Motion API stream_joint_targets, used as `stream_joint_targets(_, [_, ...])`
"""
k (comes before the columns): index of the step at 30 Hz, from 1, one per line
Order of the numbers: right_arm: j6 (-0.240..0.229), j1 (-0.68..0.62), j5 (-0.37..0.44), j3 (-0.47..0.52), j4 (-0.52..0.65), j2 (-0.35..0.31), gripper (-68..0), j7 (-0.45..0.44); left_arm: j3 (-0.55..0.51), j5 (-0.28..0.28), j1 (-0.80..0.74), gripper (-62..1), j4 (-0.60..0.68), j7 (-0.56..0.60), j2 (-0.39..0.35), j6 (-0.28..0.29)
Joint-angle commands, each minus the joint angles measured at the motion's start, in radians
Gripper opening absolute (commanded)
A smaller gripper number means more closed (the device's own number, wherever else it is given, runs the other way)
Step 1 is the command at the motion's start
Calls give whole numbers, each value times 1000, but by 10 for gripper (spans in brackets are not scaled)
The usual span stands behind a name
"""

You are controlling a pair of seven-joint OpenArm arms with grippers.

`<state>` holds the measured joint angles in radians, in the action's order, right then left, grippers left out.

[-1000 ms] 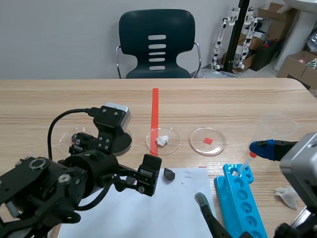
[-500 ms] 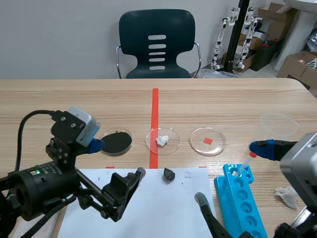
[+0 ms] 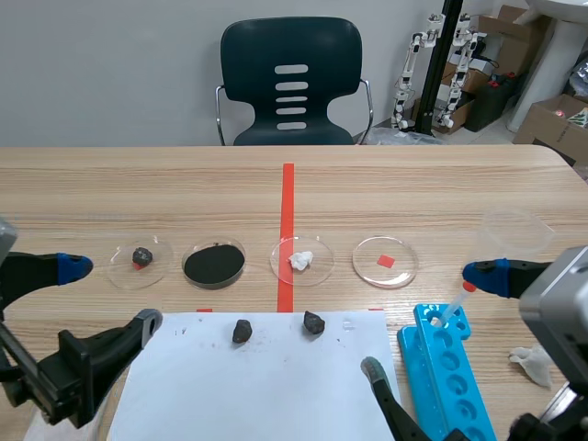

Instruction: Return to the home posture

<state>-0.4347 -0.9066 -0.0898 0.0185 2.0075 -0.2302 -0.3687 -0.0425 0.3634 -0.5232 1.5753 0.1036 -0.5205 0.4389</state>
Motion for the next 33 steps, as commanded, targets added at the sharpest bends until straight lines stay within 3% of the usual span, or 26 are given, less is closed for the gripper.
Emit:
stream_joint_targets(1, [0, 7, 11, 4, 10, -11, 4, -18, -12, -11, -26, 14, 51, 43, 5, 1])
stream_joint_targets(10, [0, 7, 11, 4, 10, -11, 4, -18, -60, -183, -183, 14, 169, 228, 5, 2])
stream_joint_targets(16, [0, 7, 11, 4, 10, -11, 4, -18, -60, -254, -262, 14, 211, 353, 8, -6])
stream_joint_targets(21, [0, 7, 11, 4, 10, -11, 4, -18, -60, -340, -275, 14, 219, 372, 8, -11])
stream_joint_targets(33, [0, 7, 11, 4, 10, -11, 4, -18, -60, -350, -272, 14, 219, 372, 7, -33])
